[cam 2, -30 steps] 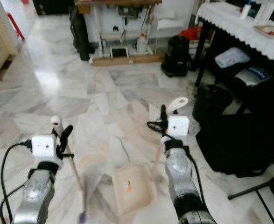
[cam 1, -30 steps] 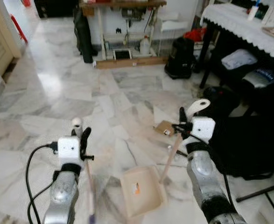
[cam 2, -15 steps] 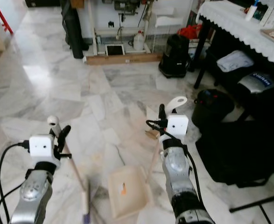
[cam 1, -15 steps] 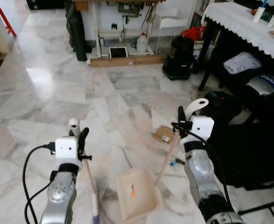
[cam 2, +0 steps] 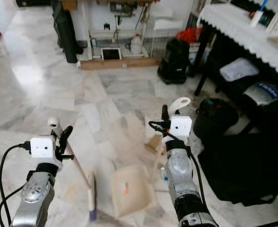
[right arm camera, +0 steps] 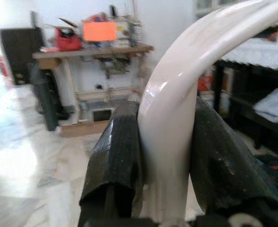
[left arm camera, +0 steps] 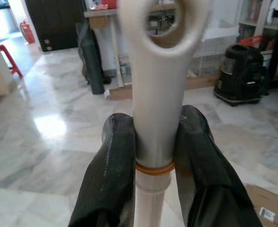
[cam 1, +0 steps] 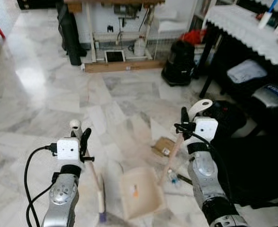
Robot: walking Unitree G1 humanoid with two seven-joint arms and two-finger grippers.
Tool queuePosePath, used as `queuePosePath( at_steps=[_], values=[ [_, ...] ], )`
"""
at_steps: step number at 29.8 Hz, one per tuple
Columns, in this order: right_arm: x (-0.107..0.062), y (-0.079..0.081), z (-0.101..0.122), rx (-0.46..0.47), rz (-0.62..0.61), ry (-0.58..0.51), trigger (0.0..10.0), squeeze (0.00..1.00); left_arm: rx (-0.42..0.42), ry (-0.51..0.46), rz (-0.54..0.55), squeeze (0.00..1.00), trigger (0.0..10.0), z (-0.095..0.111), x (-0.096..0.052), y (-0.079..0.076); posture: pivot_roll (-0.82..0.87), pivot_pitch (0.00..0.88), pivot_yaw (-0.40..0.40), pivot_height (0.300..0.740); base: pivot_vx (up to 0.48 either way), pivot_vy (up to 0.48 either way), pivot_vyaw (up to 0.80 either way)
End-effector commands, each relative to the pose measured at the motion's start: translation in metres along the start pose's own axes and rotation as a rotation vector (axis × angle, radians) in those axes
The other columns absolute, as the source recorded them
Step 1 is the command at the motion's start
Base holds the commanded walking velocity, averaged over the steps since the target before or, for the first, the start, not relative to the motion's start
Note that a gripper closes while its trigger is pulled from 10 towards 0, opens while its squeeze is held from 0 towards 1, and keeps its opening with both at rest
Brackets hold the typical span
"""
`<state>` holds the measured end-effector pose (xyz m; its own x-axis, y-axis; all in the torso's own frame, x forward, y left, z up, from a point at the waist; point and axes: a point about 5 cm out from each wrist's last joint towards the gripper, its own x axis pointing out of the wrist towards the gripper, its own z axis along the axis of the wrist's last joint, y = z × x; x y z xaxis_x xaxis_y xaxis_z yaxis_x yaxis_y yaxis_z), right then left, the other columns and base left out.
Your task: Sweep floor
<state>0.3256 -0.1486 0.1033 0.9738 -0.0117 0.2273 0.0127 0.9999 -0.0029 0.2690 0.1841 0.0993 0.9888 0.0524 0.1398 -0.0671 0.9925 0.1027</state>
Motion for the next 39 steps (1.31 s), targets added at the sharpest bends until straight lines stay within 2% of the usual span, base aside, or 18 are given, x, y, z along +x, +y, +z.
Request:
queuePosePath(
  at_steps=[1,12,33,39],
  values=[
    [0.0067,-0.0033,0.0114,-0.014,-0.003,-0.052,10.0,0.0,0.0,-0.044,-0.008,0.02,10.0,0.0097,0.0032,-0.0017,0.02,0.08,-0.047,0.74,0.416,0.0,0.0],
    [0.006,-0.002,0.0114,-0.01,0.0,-0.052,10.0,0.0,-0.006,-0.046,-0.002,0.01,10.0,0.01,0.0028,-0.0023,0.02,0.082,-0.048,0.74,0.409,0.0,0.0],
    [0.004,-0.0047,0.0098,-0.001,-0.023,-0.036,10.0,0.0,-0.013,-0.048,-0.006,0.0,10.0,0.0105,0.0035,-0.0029,0.01,0.088,-0.045,0.74,0.0,0.0,0.0],
    [0.0038,-0.0046,0.0093,0.007,-0.023,-0.032,10.0,0.0,-0.015,-0.046,-0.008,0.0,10.0,0.0101,0.0034,-0.0031,0.01,0.09,-0.045,0.74,0.0,0.0,-0.8]
  ],
)
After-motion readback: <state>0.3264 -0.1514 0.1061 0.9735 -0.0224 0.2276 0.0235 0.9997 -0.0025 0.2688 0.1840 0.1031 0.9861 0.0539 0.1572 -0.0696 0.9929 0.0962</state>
